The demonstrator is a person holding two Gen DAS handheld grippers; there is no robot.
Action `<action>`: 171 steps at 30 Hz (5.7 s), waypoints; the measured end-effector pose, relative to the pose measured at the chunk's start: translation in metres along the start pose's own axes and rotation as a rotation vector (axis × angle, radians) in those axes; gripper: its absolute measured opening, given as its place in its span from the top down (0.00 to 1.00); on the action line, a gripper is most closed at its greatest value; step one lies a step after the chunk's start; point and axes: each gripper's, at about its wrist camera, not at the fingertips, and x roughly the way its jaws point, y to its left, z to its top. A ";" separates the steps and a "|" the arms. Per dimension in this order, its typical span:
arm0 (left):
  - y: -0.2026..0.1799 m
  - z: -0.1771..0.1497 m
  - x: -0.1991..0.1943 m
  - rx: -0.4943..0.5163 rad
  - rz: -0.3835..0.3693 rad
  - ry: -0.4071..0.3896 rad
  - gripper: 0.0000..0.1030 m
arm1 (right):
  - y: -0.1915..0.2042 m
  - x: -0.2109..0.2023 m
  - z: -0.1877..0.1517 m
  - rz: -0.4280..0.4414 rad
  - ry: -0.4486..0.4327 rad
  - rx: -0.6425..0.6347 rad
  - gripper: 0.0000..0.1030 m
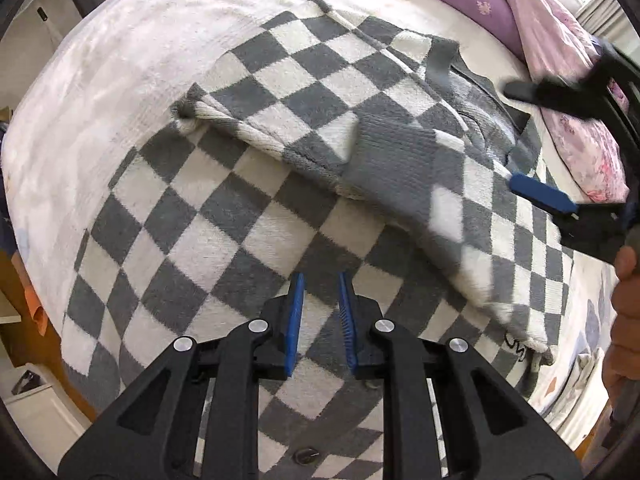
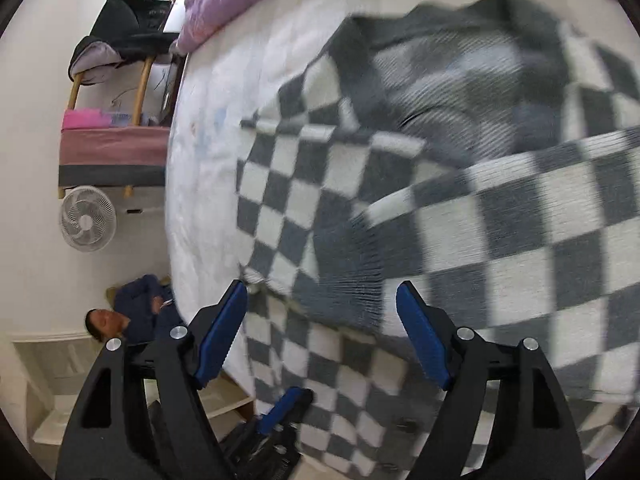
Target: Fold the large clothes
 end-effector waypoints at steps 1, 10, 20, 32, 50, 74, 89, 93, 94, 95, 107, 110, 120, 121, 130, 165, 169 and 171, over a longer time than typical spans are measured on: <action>-0.008 0.001 0.003 0.009 -0.007 -0.002 0.82 | -0.004 -0.014 0.000 -0.031 -0.026 -0.016 0.28; -0.101 0.028 0.037 0.186 -0.102 -0.026 0.72 | -0.088 -0.080 -0.022 -0.404 -0.141 -0.152 0.91; -0.127 0.007 0.085 0.324 0.003 0.058 0.73 | -0.215 -0.094 -0.095 -0.518 -0.100 0.170 1.00; -0.125 0.085 0.079 0.275 0.028 0.035 0.74 | -0.200 -0.130 0.033 -0.545 -0.234 0.165 1.00; -0.083 0.041 0.089 0.227 -0.026 0.059 0.74 | -0.246 -0.085 -0.046 -0.379 0.014 0.334 1.00; -0.109 0.027 -0.020 0.275 0.040 0.124 0.17 | -0.095 -0.192 -0.101 -0.550 -0.185 0.167 0.08; -0.109 -0.063 -0.156 0.353 -0.100 0.122 0.14 | -0.030 -0.315 -0.227 -0.592 -0.314 0.148 0.08; -0.111 -0.094 -0.185 0.382 -0.116 0.082 0.14 | -0.021 -0.337 -0.266 -0.572 -0.369 0.151 0.08; -0.112 -0.104 -0.193 0.398 -0.118 0.074 0.14 | -0.020 -0.341 -0.276 -0.570 -0.380 0.150 0.08; -0.112 -0.110 -0.198 0.405 -0.117 0.064 0.13 | -0.020 -0.344 -0.283 -0.566 -0.387 0.148 0.08; -0.084 -0.217 -0.266 0.429 -0.104 -0.011 0.13 | -0.017 -0.374 -0.403 -0.529 -0.504 0.157 0.08; -0.071 -0.232 -0.283 0.428 -0.088 -0.024 0.13 | -0.012 -0.380 -0.428 -0.494 -0.530 0.179 0.08; -0.027 -0.226 -0.320 0.443 -0.089 -0.098 0.13 | 0.027 -0.372 -0.444 -0.467 -0.574 0.169 0.08; -0.022 -0.221 -0.320 0.439 -0.096 -0.101 0.13 | 0.030 -0.368 -0.442 -0.471 -0.576 0.169 0.07; 0.024 -0.136 -0.299 0.518 -0.132 -0.068 0.13 | 0.086 -0.304 -0.400 -0.493 -0.609 0.251 0.08; -0.022 0.039 -0.177 0.392 0.012 0.089 0.10 | 0.004 -0.240 -0.211 -0.439 -0.400 0.422 0.08; -0.031 0.053 -0.153 0.345 0.031 0.128 0.10 | -0.028 -0.235 -0.180 -0.444 -0.345 0.418 0.08; -0.032 0.061 -0.143 0.317 0.009 0.140 0.10 | -0.041 -0.232 -0.162 -0.438 -0.324 0.402 0.08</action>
